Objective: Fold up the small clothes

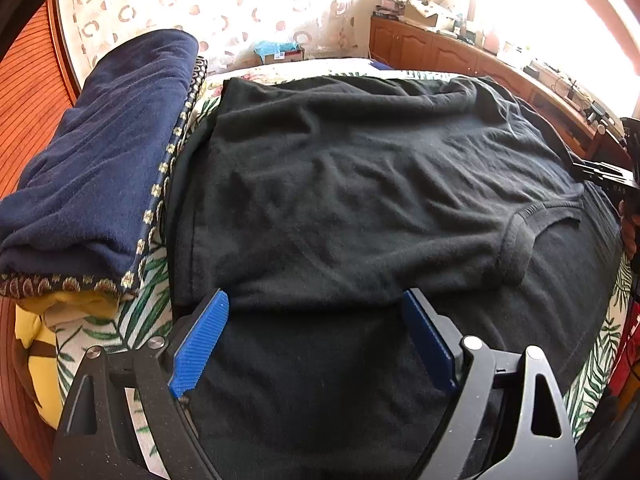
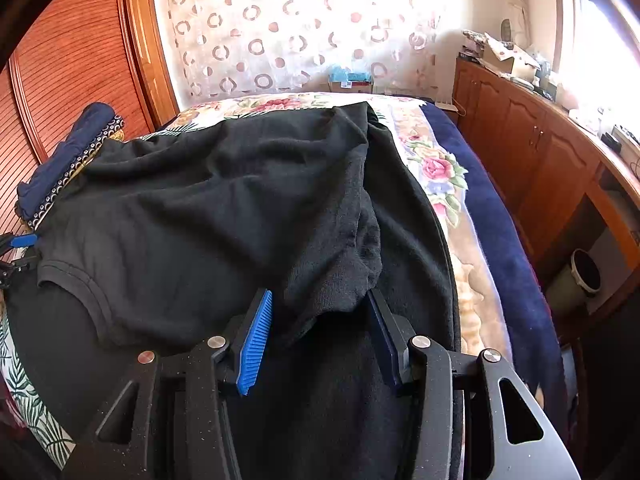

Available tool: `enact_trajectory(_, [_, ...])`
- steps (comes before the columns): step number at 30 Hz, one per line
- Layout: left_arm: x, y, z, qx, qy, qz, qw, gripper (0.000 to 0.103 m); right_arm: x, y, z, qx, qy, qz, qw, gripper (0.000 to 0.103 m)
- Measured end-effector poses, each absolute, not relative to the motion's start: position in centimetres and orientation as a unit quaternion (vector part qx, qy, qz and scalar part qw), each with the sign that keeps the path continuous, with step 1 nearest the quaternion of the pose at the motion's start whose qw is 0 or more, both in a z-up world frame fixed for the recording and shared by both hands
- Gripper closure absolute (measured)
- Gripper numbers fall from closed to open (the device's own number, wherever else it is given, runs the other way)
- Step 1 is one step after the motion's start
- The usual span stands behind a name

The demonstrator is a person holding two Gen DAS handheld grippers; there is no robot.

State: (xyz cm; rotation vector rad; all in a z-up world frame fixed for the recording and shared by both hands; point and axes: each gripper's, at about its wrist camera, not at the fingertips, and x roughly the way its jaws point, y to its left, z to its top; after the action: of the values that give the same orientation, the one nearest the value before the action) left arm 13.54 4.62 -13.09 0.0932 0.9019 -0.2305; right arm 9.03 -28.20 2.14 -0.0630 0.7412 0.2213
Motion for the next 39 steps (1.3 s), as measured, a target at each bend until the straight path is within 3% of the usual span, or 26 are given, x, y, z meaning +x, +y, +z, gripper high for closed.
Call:
enact_trajectory(10, [11.7, 8.8, -11.8, -0.060, 0.413, -0.068, 0.906, 0.015, 9.3, -28.1, 2.0, -0.035, 0.361, 0.107, 0.926, 0.054])
enact_trajectory(13, [12.1, 9.8, -12.0, -0.083, 0.420, -0.074, 0.901, 0.024, 9.4, -28.1, 2.0, -0.037, 0.361, 0.107, 0.926, 0.054])
enact_trajectory(15, [12.5, 10.0, -12.1, -0.092, 0.420, -0.077, 0.900, 0.039, 9.4, -28.1, 2.0, -0.037, 0.360, 0.108, 0.926, 0.054])
enact_trajectory(21, [13.5, 10.2, -12.4, -0.100, 0.429, -0.073, 0.895, 0.064, 9.4, -28.2, 2.0, -0.038, 0.360, 0.108, 0.926, 0.054])
enact_trajectory(32, [15.3, 10.0, -12.3, -0.095, 0.430, -0.064, 0.895, 0.065, 9.4, -28.2, 1.8, -0.038, 0.359, 0.109, 0.926, 0.054])
enact_trajectory(34, [15.2, 9.7, -12.3, -0.084, 0.426, -0.067, 0.898, 0.075, 9.5, -28.2, 1.8, -0.038, 0.359, 0.109, 0.926, 0.054])
enact_trajectory(35, [15.1, 9.7, -12.2, -0.079, 0.424, -0.064, 0.900, 0.086, 9.5, -28.3, 1.8, -0.037, 0.359, 0.109, 0.926, 0.054])
enact_trajectory(39, [14.9, 9.3, -11.9, -0.069, 0.409, -0.062, 0.908, 0.096, 9.6, -28.3, 1.8, -0.037, 0.362, 0.110, 0.925, 0.054])
